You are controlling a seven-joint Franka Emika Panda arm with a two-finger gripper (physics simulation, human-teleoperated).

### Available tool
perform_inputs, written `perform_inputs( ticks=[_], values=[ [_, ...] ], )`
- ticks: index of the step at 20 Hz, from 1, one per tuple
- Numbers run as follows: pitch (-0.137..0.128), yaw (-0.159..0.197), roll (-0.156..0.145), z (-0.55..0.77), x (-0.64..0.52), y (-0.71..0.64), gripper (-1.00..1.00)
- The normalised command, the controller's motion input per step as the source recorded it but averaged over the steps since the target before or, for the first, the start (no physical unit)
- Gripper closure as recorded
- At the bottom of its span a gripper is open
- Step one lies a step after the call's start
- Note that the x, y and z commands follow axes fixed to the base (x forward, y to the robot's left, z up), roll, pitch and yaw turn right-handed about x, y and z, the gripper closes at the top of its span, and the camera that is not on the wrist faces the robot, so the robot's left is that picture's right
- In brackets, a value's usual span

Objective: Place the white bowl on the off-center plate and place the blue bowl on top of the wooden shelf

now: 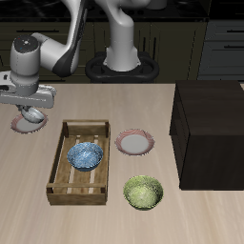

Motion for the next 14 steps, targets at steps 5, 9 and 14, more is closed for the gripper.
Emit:
perform_inputs(
  ticks=[5,9,14],
  values=[
    [0.031,0.030,-0.014,-0.19,-0.05,-0.01,1.00],
    [0.043,0.009,-0.054,-0.18,0.01,-0.07,1.00],
    [0.016,0.008,-0.004,-0.06,-0.01,0.01,-1.00]
  ],
)
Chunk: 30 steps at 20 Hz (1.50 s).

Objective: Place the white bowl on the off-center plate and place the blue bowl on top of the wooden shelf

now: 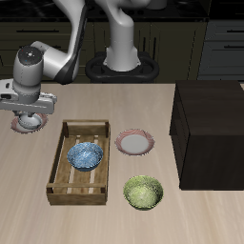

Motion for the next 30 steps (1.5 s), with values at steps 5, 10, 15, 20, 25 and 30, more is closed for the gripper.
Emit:
perform_inputs(
  ticks=[5,10,15,20,25,30],
  values=[
    [-0.022,0.021,0.037,0.16,-0.08,0.13,-1.00],
    [-0.037,-0.011,-0.003,0.23,-0.11,0.05,-1.00],
    [-0.078,-0.039,-0.033,0.51,-0.18,0.17,-1.00],
    [-0.025,-0.046,-0.070,0.58,-0.15,0.07,-1.00],
    [-0.022,-0.012,-0.014,0.42,0.05,0.08,-1.00],
    [0.000,0.008,-0.001,0.20,0.15,0.07,-1.00]
  ],
)
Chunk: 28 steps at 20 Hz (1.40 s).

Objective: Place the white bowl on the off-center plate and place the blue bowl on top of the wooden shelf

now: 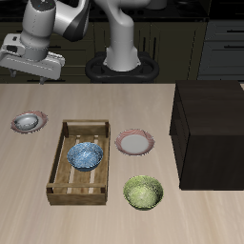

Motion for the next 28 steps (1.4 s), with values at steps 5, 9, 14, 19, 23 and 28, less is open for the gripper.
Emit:
perform_inputs(
  ticks=[5,9,14,19,23,28],
  values=[
    [0.006,-0.055,0.079,0.24,0.27,0.29,-1.00],
    [0.000,-0.016,0.091,0.27,0.40,0.49,-1.00],
    [0.001,0.017,0.019,0.12,0.44,0.41,-1.00],
    [0.010,0.000,-0.008,0.07,0.35,0.30,-1.00],
    [0.013,0.005,-0.025,0.12,0.47,0.36,-1.00],
    [0.019,0.020,-0.015,-0.01,0.39,0.33,-1.00]
  ],
)
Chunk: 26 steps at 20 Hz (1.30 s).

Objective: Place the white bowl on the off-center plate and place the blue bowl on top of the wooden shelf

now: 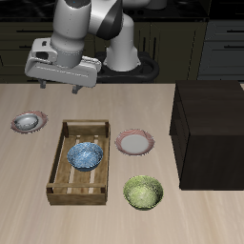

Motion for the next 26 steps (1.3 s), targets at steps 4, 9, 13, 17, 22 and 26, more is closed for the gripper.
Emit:
perform_inputs(
  ticks=[4,9,13,17,22,26],
  values=[
    [-0.001,0.024,0.008,0.04,0.30,0.29,-1.00],
    [0.017,0.039,0.000,-0.04,0.31,0.29,-1.00],
    [0.022,0.038,0.011,-0.17,0.26,0.33,-1.00],
    [0.015,0.057,0.002,-0.17,0.14,0.20,-1.00],
    [0.028,0.069,-0.002,-0.32,0.12,0.10,-1.00],
    [0.040,0.048,0.001,-0.35,0.07,0.04,-1.00]
  ],
)
